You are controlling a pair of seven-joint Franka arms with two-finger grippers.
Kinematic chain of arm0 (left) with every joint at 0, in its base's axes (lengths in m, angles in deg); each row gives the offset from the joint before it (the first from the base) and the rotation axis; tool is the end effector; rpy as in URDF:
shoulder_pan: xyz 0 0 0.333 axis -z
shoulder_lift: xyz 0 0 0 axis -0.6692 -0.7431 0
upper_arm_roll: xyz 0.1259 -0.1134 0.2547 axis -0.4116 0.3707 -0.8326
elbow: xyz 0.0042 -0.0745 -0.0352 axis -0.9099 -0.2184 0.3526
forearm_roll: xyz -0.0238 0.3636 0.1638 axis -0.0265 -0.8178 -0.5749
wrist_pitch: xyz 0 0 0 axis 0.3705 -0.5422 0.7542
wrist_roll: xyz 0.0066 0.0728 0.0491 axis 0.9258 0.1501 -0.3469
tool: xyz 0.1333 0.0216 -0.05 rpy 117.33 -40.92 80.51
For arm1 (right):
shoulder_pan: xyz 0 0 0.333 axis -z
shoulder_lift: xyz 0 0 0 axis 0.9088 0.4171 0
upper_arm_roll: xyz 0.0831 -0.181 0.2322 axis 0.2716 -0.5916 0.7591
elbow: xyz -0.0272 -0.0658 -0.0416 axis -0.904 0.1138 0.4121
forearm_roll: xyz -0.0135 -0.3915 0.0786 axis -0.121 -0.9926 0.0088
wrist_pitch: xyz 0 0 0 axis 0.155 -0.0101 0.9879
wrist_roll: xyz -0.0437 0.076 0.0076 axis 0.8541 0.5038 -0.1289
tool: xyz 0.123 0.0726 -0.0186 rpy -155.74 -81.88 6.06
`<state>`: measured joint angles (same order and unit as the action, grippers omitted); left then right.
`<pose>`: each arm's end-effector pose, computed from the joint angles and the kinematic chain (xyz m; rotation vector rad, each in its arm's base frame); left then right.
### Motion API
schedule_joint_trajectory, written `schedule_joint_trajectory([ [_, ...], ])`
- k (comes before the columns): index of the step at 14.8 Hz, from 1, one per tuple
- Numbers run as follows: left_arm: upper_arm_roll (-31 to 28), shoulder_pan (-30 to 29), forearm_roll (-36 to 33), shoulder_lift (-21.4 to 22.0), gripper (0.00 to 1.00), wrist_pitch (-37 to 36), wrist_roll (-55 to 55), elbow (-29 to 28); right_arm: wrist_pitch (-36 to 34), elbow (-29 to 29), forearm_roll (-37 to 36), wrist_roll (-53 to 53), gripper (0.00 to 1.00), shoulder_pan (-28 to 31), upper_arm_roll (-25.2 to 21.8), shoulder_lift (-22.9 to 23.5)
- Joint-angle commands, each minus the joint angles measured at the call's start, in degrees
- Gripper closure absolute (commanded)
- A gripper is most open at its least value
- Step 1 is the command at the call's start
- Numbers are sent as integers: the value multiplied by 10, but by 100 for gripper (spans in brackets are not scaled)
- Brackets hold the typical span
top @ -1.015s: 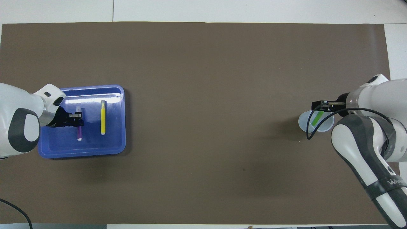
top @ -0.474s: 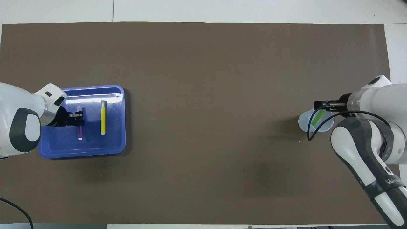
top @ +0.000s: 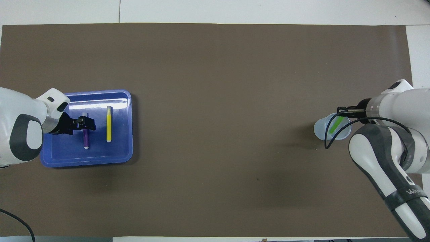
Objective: Right arm passes pens to left for tray arrangement
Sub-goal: 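Place the purple pen in the tray while the right gripper grasps green pen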
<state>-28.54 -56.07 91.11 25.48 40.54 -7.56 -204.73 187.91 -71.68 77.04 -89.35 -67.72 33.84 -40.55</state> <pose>0.5370 0.0238 0.2633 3.0536 0.1419 -0.1556 0.5482 -0.0275 0.3342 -3.1058 0.0997 -0.2053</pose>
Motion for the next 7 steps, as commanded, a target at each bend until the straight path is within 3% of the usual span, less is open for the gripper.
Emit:
schedule_joint_trajectory([
  [1,-2,-2,-10,-5,8,6,4,2,3,5,-11,-8,100,3,2,2],
  [7,-2,-4,-10,-5,4,-11,5,15,-85,49,-11,-7,100,1,2,-37],
])
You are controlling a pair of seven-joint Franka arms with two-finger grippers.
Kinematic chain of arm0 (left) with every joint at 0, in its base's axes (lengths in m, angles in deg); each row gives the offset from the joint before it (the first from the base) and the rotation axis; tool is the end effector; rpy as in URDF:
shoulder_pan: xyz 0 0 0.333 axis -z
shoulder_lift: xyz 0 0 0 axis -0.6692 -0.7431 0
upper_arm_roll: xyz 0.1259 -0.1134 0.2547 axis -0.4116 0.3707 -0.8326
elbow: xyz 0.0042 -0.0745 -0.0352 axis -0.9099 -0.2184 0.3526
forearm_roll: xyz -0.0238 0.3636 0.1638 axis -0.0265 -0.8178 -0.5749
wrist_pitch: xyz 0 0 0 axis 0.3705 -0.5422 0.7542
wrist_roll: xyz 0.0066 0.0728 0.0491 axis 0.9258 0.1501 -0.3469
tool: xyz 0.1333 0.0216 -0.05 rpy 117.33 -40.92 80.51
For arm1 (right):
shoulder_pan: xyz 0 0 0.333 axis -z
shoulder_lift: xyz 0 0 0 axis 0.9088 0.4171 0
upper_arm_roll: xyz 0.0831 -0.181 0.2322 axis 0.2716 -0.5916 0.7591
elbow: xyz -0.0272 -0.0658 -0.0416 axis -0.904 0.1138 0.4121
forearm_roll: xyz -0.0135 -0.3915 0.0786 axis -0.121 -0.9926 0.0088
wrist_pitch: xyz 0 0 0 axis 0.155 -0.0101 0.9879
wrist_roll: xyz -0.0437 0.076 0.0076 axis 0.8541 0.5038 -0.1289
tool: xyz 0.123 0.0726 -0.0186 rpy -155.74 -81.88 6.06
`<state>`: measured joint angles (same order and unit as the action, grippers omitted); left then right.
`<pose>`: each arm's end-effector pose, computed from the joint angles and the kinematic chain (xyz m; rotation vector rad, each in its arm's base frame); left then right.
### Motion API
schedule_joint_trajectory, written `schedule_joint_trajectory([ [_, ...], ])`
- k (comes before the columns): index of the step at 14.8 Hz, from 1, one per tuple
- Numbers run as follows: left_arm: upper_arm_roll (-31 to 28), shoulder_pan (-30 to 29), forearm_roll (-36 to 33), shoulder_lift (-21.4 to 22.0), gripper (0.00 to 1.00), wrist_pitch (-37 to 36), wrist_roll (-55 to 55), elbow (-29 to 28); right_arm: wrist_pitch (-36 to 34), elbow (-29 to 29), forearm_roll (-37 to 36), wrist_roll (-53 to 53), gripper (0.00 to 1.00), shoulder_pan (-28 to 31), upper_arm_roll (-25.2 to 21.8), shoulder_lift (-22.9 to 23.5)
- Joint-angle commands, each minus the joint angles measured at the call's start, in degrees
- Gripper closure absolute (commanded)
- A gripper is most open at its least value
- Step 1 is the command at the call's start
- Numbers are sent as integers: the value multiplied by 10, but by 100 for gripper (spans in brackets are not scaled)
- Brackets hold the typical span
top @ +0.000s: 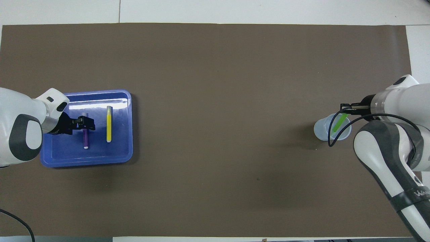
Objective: Right arm passes pens to left for tray arrangement
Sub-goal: 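Place the purple pen in the tray while the right gripper grasps green pen, then carry the green pen toward the left gripper above the tray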
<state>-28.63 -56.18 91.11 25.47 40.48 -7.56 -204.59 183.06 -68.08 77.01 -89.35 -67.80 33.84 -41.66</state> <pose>0.5376 0.0258 0.2641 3.0535 0.1471 -0.1536 0.5550 -0.0266 0.3656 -3.1025 0.0928 -0.2013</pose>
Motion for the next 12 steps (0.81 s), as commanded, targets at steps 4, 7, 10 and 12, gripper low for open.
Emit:
schedule_joint_trajectory([
  [4,0,-1,-9,-4,0,-107,4,87,-123,64,-13,-5,100,-1,2,-55],
  [7,0,4,-3,4,0,-207,-4,155,-184,129,-21,0,100,-1,7,-49],
  [10,3,5,24,8,0,-283,-51,220,-187,138,-9,90,100,-1,31,-47],
  [12,5,6,62,27,0,-312,-124,242,-183,138,22,179,100,-1,56,-44],
])
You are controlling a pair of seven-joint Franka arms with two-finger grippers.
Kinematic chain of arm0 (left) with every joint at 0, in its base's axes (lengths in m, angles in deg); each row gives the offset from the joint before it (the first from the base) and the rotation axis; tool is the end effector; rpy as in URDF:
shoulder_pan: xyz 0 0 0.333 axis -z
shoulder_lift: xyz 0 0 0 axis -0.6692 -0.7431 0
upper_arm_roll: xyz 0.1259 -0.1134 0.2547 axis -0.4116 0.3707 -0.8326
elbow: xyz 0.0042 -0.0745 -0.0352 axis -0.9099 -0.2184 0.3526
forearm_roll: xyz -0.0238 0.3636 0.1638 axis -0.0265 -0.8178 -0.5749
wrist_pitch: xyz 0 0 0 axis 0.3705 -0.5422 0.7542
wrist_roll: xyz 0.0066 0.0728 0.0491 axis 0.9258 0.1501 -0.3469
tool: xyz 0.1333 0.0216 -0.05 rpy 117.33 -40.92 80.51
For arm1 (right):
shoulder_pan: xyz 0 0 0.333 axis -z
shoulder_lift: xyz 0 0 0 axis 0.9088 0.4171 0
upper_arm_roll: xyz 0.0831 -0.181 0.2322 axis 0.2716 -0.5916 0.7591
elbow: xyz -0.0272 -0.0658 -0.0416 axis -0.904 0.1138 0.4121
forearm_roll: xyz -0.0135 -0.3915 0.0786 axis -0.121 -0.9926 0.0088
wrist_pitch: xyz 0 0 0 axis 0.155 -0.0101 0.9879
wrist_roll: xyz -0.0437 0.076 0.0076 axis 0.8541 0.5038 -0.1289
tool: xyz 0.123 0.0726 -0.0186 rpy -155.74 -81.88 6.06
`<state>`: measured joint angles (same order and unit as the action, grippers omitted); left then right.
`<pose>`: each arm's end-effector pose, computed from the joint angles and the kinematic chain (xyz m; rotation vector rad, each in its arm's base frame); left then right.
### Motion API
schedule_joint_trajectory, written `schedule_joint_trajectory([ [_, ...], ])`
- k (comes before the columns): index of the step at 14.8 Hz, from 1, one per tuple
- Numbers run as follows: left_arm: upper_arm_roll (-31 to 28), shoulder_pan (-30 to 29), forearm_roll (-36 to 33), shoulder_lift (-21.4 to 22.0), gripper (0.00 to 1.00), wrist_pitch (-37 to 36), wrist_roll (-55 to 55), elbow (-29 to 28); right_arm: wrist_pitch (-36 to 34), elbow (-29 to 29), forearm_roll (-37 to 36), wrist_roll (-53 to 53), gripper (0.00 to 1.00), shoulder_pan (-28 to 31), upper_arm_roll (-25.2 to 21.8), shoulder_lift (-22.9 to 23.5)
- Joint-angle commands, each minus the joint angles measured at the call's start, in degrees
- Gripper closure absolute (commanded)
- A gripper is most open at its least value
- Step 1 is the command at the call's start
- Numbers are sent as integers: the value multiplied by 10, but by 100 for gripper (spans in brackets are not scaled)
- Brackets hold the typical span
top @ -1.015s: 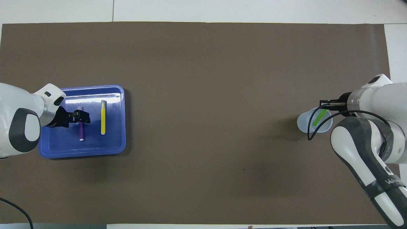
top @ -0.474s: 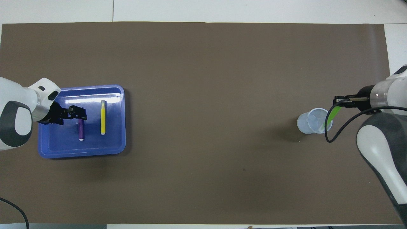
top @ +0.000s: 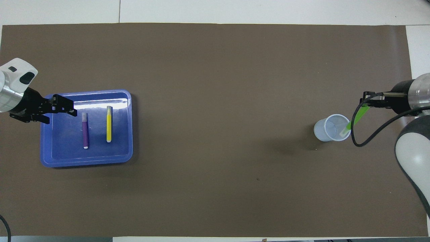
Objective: Right arm passes pens to left for tray arrangement
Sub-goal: 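Carry the green pen toward the left gripper above the tray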
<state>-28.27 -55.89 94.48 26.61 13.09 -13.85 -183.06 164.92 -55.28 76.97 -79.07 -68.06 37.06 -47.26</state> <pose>0.5739 0.0130 0.4094 2.9763 0.2741 -0.2841 0.5519 0.0085 0.4973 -3.0694 0.2558 -0.1984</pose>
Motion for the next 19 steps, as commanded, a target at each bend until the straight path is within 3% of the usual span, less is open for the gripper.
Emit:
schedule_joint_trajectory([
  [1,2,14,47,39,0,-39,-118,23,0,11,64,117,100,2,30,17],
  [3,2,31,77,73,0,-47,-206,19,29,11,151,226,100,2,53,24],
  [6,2,63,108,109,0,-55,-364,18,84,24,201,361,100,3,111,45],
  [9,1,102,126,133,0,-40,-561,20,137,80,253,506,100,2,170,88],
  [13,1,141,125,154,0,16,-780,19,139,153,257,593,100,3,222,133],
  [15,2,168,123,164,0,41,-885,19,131,181,298,612,100,3,240,153],
  [19,5,226,79,175,0,54,-1064,20,150,186,322,647,100,-4,277,154],
])
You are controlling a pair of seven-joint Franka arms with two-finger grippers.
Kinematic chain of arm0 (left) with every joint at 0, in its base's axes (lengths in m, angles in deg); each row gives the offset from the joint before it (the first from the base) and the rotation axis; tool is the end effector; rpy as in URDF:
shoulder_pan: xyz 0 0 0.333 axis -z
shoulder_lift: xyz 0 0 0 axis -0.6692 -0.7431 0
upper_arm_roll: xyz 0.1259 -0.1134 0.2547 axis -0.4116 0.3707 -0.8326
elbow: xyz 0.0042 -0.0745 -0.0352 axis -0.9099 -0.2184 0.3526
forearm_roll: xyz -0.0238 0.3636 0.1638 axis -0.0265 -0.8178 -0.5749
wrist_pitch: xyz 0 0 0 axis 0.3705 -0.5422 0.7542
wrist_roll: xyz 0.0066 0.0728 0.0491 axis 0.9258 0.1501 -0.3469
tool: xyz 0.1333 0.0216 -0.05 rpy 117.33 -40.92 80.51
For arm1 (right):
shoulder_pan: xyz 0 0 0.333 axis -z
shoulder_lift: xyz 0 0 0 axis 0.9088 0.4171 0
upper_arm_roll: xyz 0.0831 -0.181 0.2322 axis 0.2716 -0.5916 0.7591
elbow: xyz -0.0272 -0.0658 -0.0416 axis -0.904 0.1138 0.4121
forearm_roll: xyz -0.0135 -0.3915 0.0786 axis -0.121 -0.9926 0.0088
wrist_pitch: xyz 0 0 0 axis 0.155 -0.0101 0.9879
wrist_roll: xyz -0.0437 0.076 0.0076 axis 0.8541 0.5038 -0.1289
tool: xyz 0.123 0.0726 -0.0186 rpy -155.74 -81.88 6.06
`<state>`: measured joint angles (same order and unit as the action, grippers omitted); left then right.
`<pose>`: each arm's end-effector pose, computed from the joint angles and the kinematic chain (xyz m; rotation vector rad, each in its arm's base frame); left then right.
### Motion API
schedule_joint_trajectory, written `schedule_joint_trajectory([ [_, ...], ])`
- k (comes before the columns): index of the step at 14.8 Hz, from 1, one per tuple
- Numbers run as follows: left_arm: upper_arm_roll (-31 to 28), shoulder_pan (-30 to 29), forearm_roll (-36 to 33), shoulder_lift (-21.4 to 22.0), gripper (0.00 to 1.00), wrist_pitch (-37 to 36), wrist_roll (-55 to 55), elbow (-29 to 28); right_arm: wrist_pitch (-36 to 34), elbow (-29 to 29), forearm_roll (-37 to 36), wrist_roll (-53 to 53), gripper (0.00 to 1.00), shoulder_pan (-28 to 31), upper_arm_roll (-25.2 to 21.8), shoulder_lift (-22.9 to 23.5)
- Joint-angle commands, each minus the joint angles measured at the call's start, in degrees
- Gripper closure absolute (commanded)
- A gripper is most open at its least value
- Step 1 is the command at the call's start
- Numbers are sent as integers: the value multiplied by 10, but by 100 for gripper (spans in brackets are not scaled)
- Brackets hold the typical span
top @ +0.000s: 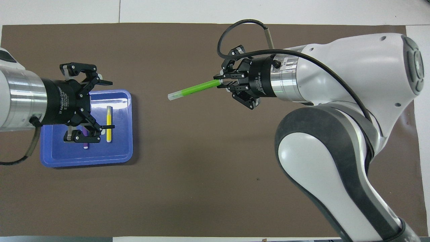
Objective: Right arm passes pens to left for tray arrangement
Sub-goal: 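Carry the green pen toward the left gripper above the tray, then close the left gripper on the green pen and open the right gripper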
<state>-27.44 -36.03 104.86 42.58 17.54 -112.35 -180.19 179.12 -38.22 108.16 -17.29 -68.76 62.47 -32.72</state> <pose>0.5057 -0.2100 0.5979 2.0092 1.9739 -0.1915 0.5830 0.3161 0.5486 -2.1078 1.2088 0.2159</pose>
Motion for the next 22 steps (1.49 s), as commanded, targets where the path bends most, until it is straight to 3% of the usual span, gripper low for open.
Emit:
schedule_joint_trajectory([
  [1,-1,34,-34,20,0,8,-108,-8,16,15,10,43,100,3,36,9],
  [8,19,37,-49,26,0,3,-182,-1,39,15,3,76,100,-6,77,9],
  [11,57,36,-133,31,0,13,-293,-1,50,15,3,82,100,-8,79,9],
  [19,87,37,-156,30,0,17,-317,-6,63,16,-3,93,100,-8,94,12],
  [22,87,37,-157,29,10,18,-314,-2,66,16,-11,100,100,-15,94,12],
])
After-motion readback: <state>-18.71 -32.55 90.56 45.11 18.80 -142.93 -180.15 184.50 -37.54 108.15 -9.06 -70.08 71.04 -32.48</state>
